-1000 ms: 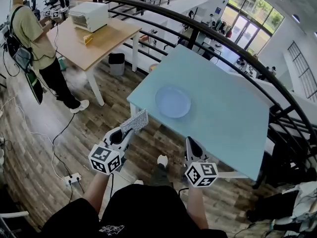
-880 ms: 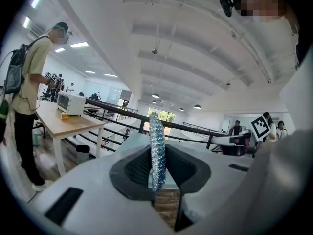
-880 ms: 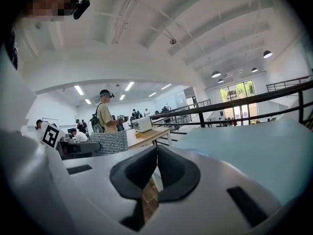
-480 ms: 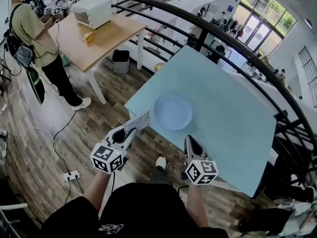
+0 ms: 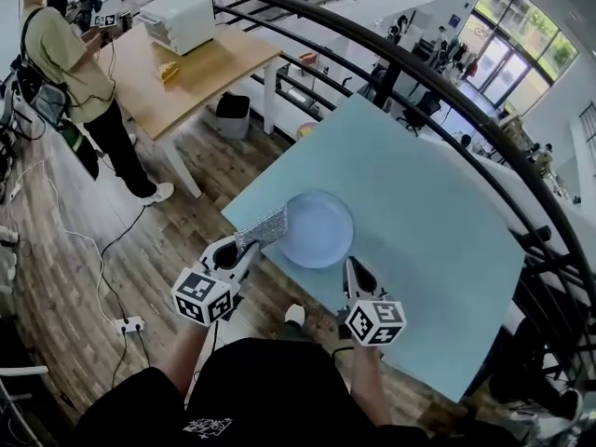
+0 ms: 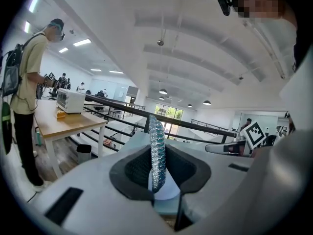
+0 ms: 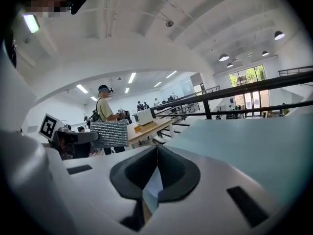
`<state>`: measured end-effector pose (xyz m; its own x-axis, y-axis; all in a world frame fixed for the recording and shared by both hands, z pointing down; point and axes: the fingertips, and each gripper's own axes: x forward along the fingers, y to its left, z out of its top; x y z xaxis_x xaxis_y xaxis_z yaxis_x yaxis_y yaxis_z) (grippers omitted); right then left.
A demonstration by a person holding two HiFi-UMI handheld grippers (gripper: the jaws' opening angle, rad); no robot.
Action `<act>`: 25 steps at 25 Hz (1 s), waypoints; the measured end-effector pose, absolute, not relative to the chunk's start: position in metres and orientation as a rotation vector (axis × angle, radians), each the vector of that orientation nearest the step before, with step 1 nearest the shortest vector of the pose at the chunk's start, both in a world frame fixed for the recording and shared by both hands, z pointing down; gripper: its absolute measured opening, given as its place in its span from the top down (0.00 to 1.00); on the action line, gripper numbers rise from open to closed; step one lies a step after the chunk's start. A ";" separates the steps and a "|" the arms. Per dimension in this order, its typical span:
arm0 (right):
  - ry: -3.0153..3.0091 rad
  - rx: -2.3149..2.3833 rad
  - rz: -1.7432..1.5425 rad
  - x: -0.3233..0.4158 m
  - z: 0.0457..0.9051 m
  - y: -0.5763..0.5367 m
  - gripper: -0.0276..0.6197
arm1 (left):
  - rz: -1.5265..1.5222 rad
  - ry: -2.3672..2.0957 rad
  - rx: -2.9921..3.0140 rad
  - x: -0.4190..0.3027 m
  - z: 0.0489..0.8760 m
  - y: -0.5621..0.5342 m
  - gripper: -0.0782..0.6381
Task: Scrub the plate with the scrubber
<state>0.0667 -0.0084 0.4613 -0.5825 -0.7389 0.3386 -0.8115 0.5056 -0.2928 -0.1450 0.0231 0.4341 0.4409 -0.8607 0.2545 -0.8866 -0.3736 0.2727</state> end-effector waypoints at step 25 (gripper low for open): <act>-2.504 1.166 0.812 0.124 0.541 -0.107 0.95 | 0.194 -1.555 2.210 -0.087 0.467 -0.063 0.77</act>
